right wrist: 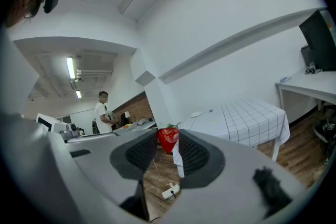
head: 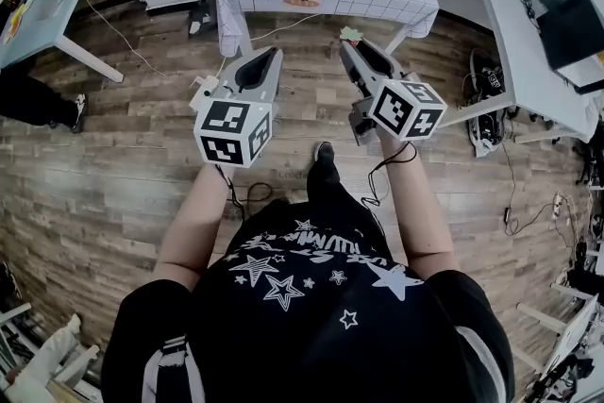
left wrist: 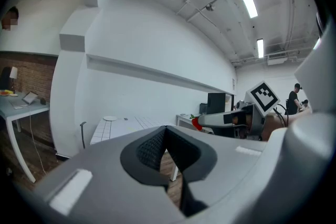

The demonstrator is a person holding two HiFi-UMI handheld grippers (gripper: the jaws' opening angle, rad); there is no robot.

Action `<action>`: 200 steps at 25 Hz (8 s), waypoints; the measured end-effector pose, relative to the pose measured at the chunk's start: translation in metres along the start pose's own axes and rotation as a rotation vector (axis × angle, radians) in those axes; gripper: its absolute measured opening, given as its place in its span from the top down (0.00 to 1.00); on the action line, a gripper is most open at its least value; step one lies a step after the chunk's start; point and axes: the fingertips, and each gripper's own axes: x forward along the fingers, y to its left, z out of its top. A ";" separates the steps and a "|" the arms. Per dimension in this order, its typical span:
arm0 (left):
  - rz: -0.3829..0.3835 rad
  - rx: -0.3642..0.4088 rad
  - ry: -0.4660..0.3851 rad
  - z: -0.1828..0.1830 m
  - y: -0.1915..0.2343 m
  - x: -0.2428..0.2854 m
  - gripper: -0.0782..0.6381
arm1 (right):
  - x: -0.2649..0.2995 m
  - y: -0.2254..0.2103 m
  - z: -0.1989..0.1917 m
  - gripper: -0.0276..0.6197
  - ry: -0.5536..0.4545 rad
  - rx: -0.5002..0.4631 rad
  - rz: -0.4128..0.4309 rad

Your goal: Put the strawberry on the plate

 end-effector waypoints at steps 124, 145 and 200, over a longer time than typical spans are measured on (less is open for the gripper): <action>0.367 -0.199 0.140 0.045 0.561 0.543 0.88 | 0.767 -0.302 0.082 0.75 0.320 0.023 0.223; 0.404 -0.276 0.262 -0.023 0.596 0.567 0.88 | 0.849 -0.309 -0.029 0.75 0.556 -0.228 0.195; 0.059 -0.153 0.096 0.040 0.376 0.397 0.88 | 0.521 -0.204 0.057 0.94 0.311 -0.122 -0.011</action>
